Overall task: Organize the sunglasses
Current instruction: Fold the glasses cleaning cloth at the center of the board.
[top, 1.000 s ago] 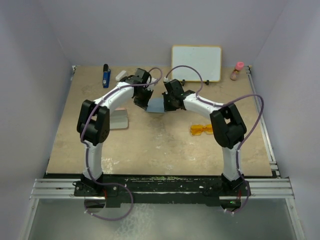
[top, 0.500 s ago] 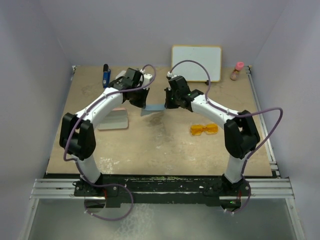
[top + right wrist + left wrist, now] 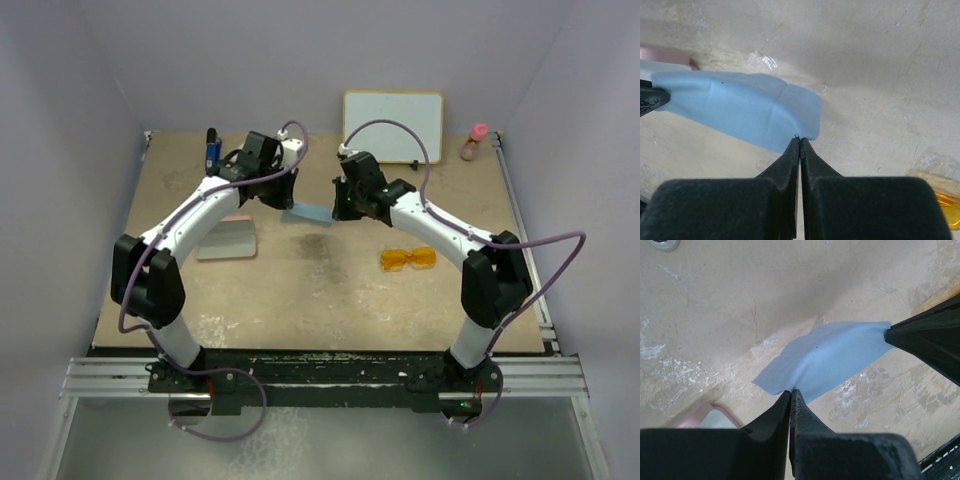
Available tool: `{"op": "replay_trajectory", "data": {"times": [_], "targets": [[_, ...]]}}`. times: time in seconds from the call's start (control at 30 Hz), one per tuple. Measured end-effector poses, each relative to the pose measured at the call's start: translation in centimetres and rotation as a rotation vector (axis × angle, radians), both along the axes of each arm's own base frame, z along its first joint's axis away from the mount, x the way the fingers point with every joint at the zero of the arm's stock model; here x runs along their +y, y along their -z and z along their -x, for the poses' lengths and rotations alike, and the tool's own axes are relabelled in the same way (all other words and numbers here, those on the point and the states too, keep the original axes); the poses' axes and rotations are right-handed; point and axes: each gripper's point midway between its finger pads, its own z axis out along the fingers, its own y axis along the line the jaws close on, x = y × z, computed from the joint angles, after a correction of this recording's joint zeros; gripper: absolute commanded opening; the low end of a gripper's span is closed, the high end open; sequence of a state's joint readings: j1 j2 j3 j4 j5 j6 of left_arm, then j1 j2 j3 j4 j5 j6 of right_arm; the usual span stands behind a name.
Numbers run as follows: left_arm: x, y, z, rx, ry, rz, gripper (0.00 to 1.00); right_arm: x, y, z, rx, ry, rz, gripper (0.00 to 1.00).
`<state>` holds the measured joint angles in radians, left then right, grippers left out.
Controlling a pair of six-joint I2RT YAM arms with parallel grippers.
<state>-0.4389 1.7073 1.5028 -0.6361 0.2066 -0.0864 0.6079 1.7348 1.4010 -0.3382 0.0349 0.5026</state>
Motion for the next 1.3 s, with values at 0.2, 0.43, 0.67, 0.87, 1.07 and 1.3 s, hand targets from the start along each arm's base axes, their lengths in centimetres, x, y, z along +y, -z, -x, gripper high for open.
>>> {"op": "replay_trajectory", "data": {"times": [0.2, 0.43, 0.67, 0.87, 1.07, 1.3], "targets": [[-0.2, 2.5, -0.2, 0.055, 0.004, -0.02, 0.04, 0.4, 3.1, -0.3, 0.07, 0.0, 0.037, 0.0], [-0.8, 6.7, -1.8, 0.191, 0.002, -0.083, 0.04, 1.3, 6.2, -2.0, 0.112, 0.012, 0.077, 0.0], [-0.5, 8.3, -3.5, 0.238, -0.021, -0.116, 0.04, 2.6, 5.1, -5.3, 0.055, 0.027, 0.06, 0.0], [0.9, 8.0, -5.3, 0.198, -0.056, -0.148, 0.04, 2.2, 5.3, -7.0, 0.043, 0.047, 0.056, 0.0], [1.9, 7.6, -7.1, 0.146, -0.085, -0.179, 0.04, 1.8, 6.1, -8.4, 0.041, 0.055, 0.059, 0.0], [2.3, 9.0, -7.6, 0.145, -0.086, -0.21, 0.04, 2.0, 7.6, -8.8, 0.055, 0.042, 0.053, 0.0]]}}
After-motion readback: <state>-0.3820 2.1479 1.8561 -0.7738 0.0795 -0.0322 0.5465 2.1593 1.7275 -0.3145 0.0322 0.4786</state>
